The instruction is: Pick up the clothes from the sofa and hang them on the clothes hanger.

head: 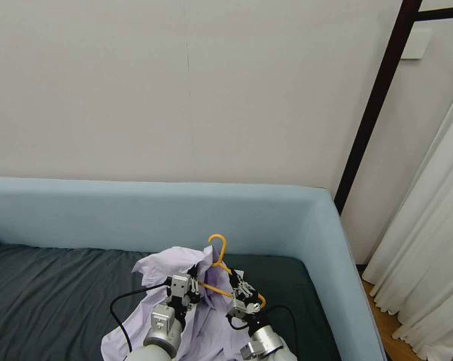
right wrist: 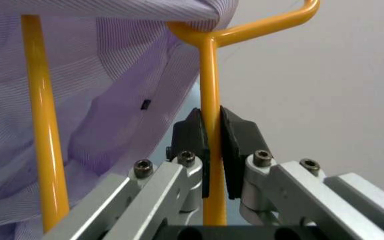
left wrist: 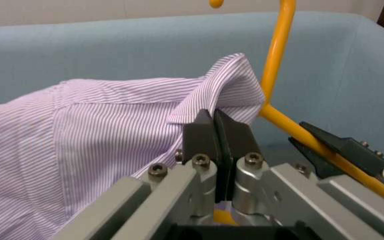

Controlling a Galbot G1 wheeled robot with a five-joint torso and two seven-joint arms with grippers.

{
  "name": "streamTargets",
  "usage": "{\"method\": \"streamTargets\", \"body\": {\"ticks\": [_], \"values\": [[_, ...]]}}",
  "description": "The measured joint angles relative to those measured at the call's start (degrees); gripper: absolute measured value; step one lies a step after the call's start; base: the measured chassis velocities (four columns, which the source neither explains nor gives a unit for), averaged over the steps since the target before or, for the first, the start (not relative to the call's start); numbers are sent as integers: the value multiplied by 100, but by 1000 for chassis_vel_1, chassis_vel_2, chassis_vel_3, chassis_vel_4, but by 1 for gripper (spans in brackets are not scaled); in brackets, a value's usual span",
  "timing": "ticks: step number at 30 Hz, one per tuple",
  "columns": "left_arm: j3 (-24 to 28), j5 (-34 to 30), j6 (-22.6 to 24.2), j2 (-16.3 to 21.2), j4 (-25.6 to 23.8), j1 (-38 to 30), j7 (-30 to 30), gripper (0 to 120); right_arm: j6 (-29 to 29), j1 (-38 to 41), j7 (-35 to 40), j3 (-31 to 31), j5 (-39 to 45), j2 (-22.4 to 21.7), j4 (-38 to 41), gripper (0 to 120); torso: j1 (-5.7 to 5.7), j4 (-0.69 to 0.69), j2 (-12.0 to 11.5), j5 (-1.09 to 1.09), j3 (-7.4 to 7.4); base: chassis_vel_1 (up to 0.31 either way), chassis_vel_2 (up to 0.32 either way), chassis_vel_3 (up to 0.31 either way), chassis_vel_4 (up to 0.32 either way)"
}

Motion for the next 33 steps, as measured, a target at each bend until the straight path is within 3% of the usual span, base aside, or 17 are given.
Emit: {"method": "streamTargets", "body": {"ticks": [5, 8, 10, 19, 21, 28, 30, 33], "values": [[37, 28, -138, 42, -7, 16, 2, 2, 96, -12, -26, -5, 98, -71, 95, 5, 0, 0, 0, 0, 0, 0, 0, 0, 0], [4, 55, -203, 137, -124, 126, 15, 17, 103, -9, -37, 25, 125, -77, 94, 5, 0, 0, 0, 0, 0, 0, 0, 0, 0], [-25, 75, -206, 181, -176, 183, 28, 20, 102, -3, -38, 40, 128, -75, 78, 5, 0, 0, 0, 0, 0, 0, 0, 0, 0], [-263, 594, -337, 474, -394, 575, 172, 57, 119, 36, -39, 93, 256, 26, -14, 5, 0, 1, 0, -1, 0, 0, 0, 0, 0], [-342, 614, -373, 517, -440, 627, 186, 60, 142, 42, -39, 100, 280, 32, -21, 5, 0, 1, 0, -1, 0, 0, 0, 0, 0], [-1149, 582, -937, 1103, -815, 1201, 442, 87, 262, 43, -40, 213, 357, -13, -83, 5, 0, 4, 0, -1, 0, 0, 0, 0, 0], [-1214, 532, -1000, 1195, -840, 1223, 457, 90, 277, 27, -39, 251, 340, -25, -81, 5, 0, 5, 0, -1, 0, 0, 0, 0, 0], [-1397, -124, -1442, 1813, -839, 1022, 857, 99, 356, -200, -34, 610, 159, -118, 38, 5, -1, -3, 0, -4, 0, 0, 0, 0, 0]]}}
